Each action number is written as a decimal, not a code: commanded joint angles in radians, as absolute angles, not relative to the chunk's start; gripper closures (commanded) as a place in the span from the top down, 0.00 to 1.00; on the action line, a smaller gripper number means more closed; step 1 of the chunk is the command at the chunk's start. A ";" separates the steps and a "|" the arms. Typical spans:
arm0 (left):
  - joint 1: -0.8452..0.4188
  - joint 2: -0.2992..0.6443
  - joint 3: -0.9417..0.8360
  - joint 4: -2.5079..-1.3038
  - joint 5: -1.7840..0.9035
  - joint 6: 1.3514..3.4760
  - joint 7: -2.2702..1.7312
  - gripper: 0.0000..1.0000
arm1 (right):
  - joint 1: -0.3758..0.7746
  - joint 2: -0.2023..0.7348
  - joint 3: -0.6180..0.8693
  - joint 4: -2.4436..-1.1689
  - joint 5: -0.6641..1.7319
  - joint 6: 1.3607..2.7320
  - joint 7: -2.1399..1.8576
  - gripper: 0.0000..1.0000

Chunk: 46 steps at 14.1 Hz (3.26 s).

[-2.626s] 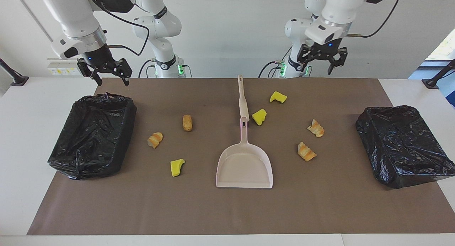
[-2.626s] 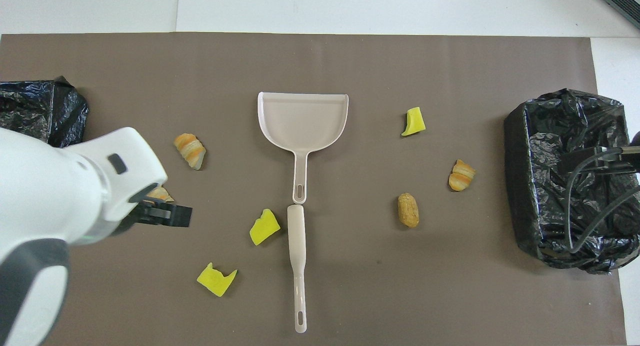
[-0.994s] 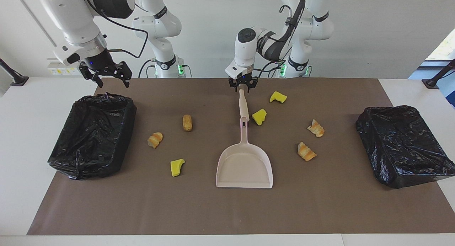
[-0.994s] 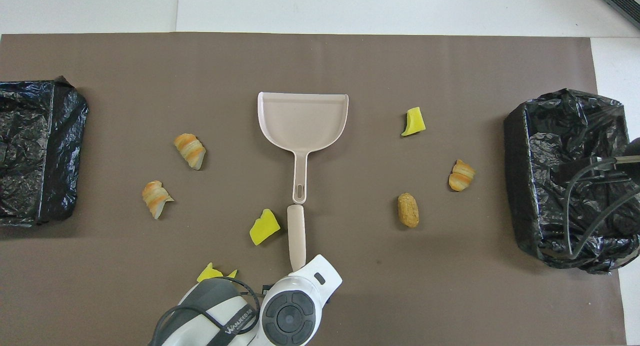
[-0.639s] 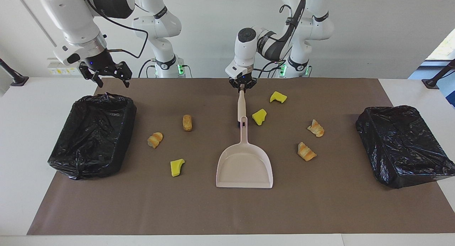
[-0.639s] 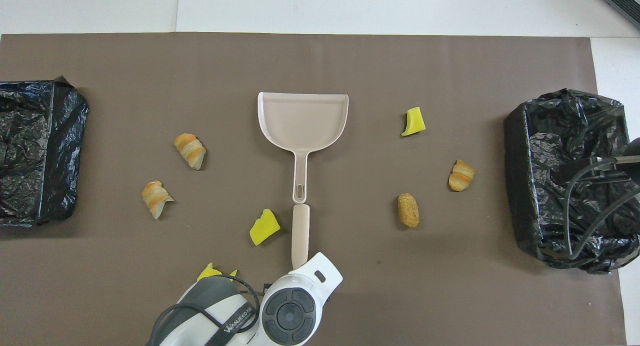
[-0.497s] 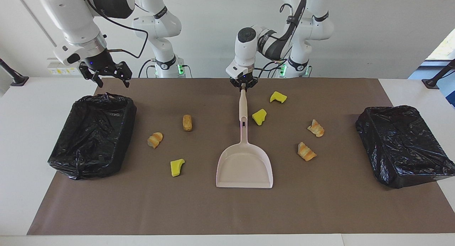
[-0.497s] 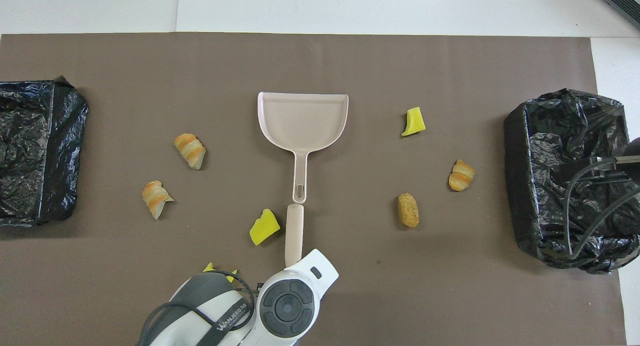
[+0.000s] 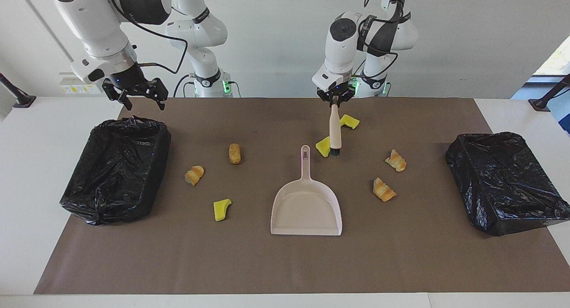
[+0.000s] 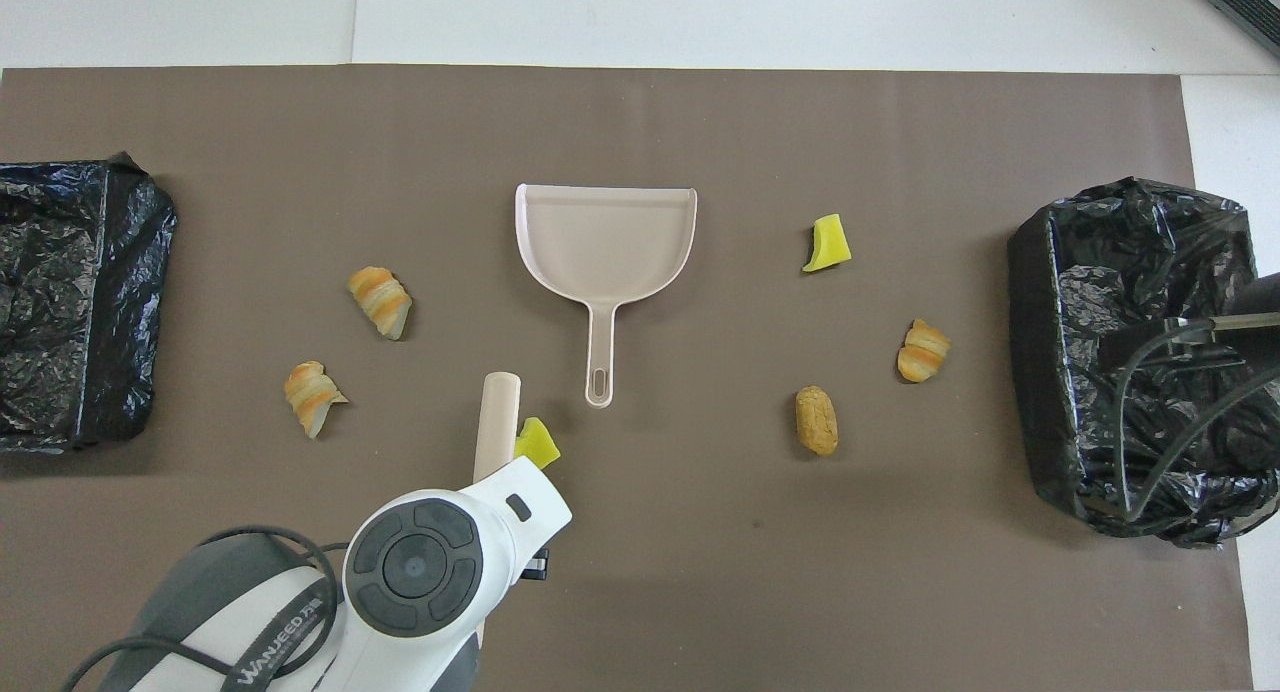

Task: Sweep and dump trash in bin
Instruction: 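Carry the brush beside the pieces while the right gripper reaches the dustpan, then sweep the pieces with the brush while the right gripper grasps the dustpan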

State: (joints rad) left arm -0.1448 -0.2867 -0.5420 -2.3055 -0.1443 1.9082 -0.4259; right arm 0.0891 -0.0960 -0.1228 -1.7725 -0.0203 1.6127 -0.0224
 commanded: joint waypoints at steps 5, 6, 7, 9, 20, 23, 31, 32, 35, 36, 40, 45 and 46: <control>-0.207 -0.219 -0.565 -2.377 -0.285 2.069 -0.414 0.00 | 0.225 0.029 -0.112 -1.715 0.002 1.693 0.190 1.00; -0.212 -0.221 -0.565 -2.400 -0.287 2.071 -0.414 0.00 | 0.225 0.038 -0.109 -1.717 0.002 1.709 0.190 1.00; -0.212 -0.224 -0.563 -2.404 -0.290 2.062 -0.423 0.00 | 0.227 0.038 -0.107 -1.717 0.002 1.709 0.190 1.00; -0.198 -0.224 -0.560 -2.401 -0.290 2.034 -0.446 0.00 | 0.233 0.038 -0.106 -1.717 0.002 1.709 0.190 1.00; -0.037 -0.247 -0.529 -2.419 -0.282 2.031 -0.347 0.00 | 0.288 0.060 -0.103 -1.721 0.058 1.729 0.234 1.00; 0.058 -0.236 -0.517 -2.424 -0.220 2.036 -0.241 0.00 | 0.324 0.075 -0.100 -1.721 0.064 1.747 0.271 1.00; -0.032 -0.239 -0.195 -2.257 -0.100 1.892 -0.138 0.00 | 0.458 0.196 -0.095 -1.675 0.135 1.822 0.483 1.00; -0.050 -0.264 -0.177 -2.247 -0.100 1.815 -0.138 0.00 | 0.465 0.218 -0.095 -1.661 0.155 1.835 0.509 1.00; -0.055 -0.293 -0.175 -2.253 -0.100 1.773 -0.140 0.00 | 0.495 0.296 -0.063 -1.620 0.179 1.900 0.569 1.00; -0.054 -0.281 -0.173 -2.247 -0.098 1.814 -0.123 0.00 | 0.518 0.336 -0.063 -1.588 0.179 1.917 0.604 1.00; -0.054 -0.142 -0.088 -2.160 -0.087 1.993 0.137 0.00 | 0.593 0.489 -0.063 -1.474 0.173 1.995 0.655 1.00; -0.055 0.161 -0.066 -1.899 0.035 2.081 0.365 0.00 | 0.629 0.506 -0.061 -1.506 0.180 2.043 0.620 1.00; -0.054 0.201 -0.057 -1.873 0.070 2.110 0.450 0.00 | 0.643 0.505 -0.061 -1.525 0.186 2.081 0.618 1.00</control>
State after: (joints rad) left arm -0.0360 0.0954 -0.0789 -1.9765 0.0162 2.0842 0.3426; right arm 0.6282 0.5016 -0.0621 -1.5139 0.1578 2.0390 0.6375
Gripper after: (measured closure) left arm 0.740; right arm 0.000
